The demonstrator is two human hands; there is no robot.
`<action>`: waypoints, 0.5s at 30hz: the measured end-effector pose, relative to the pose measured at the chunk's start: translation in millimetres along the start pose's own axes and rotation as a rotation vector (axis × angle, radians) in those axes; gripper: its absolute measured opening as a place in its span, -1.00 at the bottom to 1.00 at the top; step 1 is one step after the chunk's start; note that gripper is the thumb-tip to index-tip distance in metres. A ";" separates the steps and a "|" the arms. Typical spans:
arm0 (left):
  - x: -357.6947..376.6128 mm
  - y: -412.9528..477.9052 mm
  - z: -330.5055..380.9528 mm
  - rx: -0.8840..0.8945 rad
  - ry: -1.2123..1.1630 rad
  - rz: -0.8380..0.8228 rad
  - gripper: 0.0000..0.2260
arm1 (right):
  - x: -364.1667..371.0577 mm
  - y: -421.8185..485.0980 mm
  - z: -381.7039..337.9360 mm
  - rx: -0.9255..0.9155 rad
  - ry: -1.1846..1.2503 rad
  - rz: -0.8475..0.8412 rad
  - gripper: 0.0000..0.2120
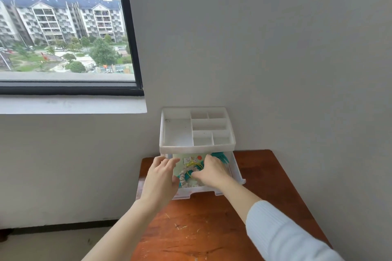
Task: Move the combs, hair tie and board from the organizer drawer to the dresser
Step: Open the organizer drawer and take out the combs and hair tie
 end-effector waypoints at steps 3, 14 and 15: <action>6.5 -0.8 -3.0 -0.032 -0.042 -0.045 -0.60 | 7.5 7.3 4.5 0.062 0.051 0.032 -0.59; 21.5 17.3 5.2 0.053 0.246 -0.224 -0.71 | 7.0 14.7 7.7 0.006 0.105 0.023 -0.77; 23.0 19.5 6.3 0.066 0.278 -0.248 -0.72 | 3.5 14.1 6.2 -0.019 0.115 0.023 -0.81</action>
Point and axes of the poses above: each hand's wrist, its own y-axis towards the middle knuckle, its own x-axis out of the palm, z = x × y, the point moved 8 cm from there along y, towards the middle knuckle, and after that the axes turned 2 degrees about z, right-handed, at the moved point
